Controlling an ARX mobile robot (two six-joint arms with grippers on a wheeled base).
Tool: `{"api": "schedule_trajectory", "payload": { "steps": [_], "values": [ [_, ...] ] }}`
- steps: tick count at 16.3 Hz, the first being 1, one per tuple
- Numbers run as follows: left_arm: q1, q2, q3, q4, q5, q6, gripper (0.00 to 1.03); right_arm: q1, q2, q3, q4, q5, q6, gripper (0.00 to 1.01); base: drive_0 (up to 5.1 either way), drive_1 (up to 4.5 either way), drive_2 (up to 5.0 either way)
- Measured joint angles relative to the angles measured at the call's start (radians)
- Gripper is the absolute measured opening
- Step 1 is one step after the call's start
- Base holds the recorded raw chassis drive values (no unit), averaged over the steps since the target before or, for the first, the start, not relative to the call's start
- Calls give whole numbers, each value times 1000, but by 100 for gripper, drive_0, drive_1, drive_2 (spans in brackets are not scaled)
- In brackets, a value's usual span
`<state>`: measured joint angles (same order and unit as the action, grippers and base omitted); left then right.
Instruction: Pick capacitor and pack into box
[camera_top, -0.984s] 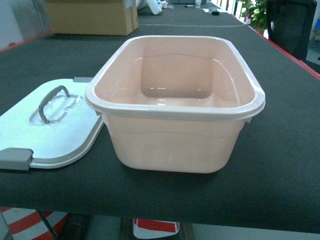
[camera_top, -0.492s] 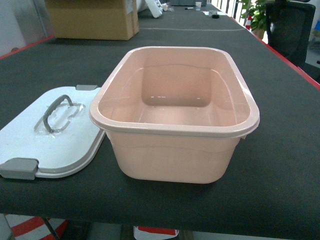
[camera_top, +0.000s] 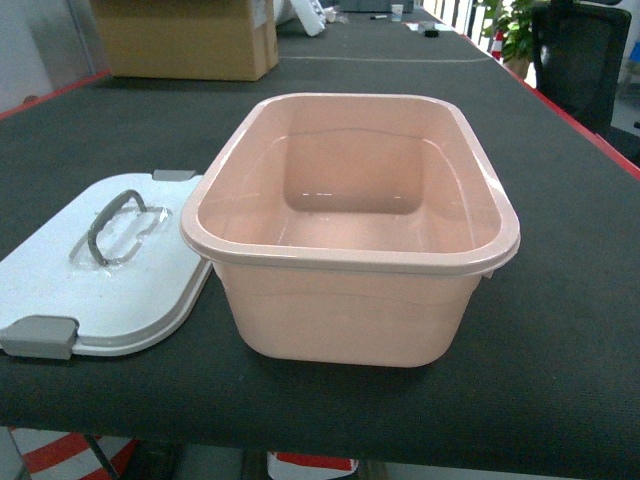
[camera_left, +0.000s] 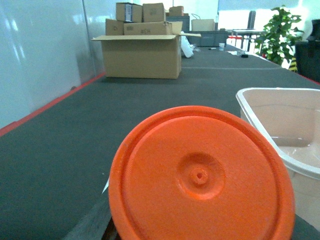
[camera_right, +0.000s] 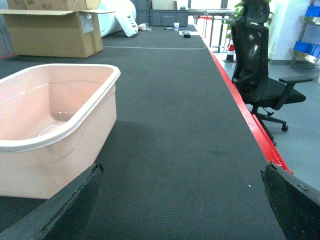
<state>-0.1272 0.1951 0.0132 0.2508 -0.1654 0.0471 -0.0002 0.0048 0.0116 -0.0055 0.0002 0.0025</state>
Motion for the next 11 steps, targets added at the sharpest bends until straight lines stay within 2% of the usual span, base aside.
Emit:
{"api": "schedule_trajectory", "payload": {
  "steps": [2,3,4,5,6,8,11],
  "values": [
    [-132,363,27,333,-118,7,44,0,0,0,0,0,0,98,0,0,0],
    [-195,568,108,503,-166,10,44,0,0,0,0,0,0,98,0,0,0],
    [-248,762,236,656,-178,25,44,0,0,0,1,0,0,98,0,0,0],
    [-299,966,397,769,-179,62,44,0,0,0,0,0,0,98,0,0,0],
    [-325,1138,521,800,-182,89,44,0,0,0,0,0,0,98,0,0,0],
    [-352,1483,761,691,-173,91,44,0,0,0,0,0,0,98,0,0,0],
    [-375,1725,981,587,-146,31,44,0,0,0,0,0,0,98,0,0,0]
  ]
}}
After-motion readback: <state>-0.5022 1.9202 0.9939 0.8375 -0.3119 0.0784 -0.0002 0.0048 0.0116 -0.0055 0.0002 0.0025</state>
